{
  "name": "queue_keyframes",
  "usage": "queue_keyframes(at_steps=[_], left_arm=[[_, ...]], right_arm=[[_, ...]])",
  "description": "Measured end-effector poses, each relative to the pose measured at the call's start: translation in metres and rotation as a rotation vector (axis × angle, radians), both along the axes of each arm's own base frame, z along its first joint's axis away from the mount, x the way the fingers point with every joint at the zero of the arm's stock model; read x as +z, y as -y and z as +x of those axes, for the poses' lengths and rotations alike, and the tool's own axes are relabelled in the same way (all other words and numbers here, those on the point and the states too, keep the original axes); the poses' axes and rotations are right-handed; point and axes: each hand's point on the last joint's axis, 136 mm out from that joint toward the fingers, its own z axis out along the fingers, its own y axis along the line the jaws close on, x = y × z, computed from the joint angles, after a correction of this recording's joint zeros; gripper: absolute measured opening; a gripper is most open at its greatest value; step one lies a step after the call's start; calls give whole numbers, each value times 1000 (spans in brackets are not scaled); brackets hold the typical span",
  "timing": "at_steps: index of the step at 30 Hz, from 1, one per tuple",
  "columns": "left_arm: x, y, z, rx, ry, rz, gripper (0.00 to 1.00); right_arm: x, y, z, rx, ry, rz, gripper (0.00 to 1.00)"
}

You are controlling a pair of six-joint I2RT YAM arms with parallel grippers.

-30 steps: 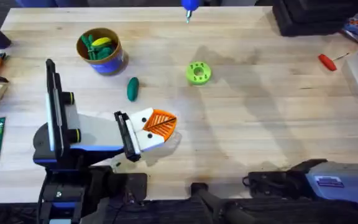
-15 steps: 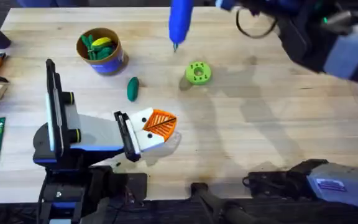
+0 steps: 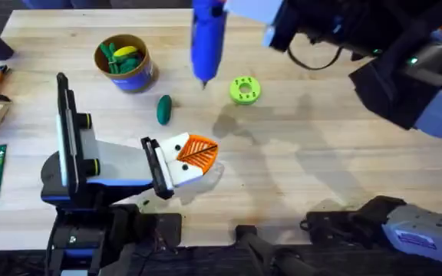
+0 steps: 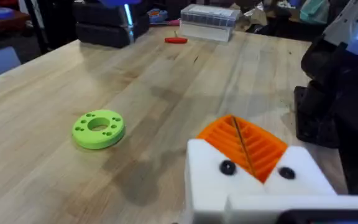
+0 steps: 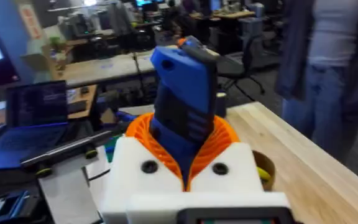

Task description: Pick up the gripper from the table and insert it into the empty holder that is missing its gripper. Then pick up a screw, insert it into the mounting hole, and use the screwdriver to tighten it. Finally, clean up the table by picking up the vegetable and placing it into the bucket.

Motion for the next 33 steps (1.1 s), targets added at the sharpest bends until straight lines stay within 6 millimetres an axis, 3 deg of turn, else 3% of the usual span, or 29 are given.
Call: queue_keyframes(at_steps=[5,12,19,26,33], left_arm=[[0,0,0,0,0,0,17],[0,0,0,0,0,0,17],[0,0,0,0,0,0,17],[0,0,0,0,0,0,17],[0,0,0,0,0,0,17]], right_arm=[[8,-16,-23,72,67,14,28],[9,-25,-37,108,100,14,28],[3,-18,-55,119,207,96,28],[-14,-14,-59,129,153,111,28],[-5,-14,-71,172,190,137,28]])
